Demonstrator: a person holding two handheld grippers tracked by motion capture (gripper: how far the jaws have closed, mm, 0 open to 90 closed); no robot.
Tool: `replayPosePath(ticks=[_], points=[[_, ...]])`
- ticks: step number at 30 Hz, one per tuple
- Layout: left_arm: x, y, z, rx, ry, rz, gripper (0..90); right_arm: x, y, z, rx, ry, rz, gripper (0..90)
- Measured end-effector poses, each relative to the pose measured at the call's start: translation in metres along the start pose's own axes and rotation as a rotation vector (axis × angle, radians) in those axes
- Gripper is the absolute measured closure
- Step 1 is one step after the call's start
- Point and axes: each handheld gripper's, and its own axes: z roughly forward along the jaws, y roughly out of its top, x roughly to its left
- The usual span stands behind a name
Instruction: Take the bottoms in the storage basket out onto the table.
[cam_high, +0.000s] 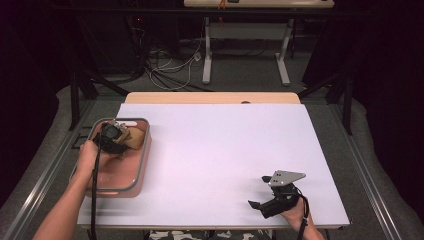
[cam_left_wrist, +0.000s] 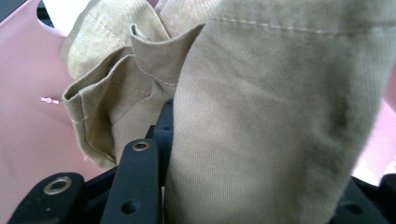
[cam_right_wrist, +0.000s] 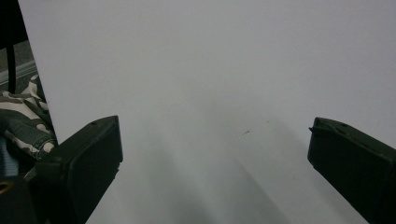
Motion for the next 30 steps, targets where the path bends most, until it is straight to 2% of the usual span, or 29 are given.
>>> replayPosePath(ticks=[3,18,30], points=[[-0.003,-0.001,-0.002,-0.004,0.004,0.012,61.6,-0.001,0.000,0.000,-0.003,0.000,0.000,3.7],[-0.006,-0.006,-0.014,-0.047,0.004,-0.001,63.9,0.000,0.000,0.000,-0.005,-0.002,0.010,2.1],[-0.011,-0.010,-0.027,-0.093,0.029,-0.005,64.9,0.000,0.000,0.000,-0.008,-0.007,0.010,0.3]])
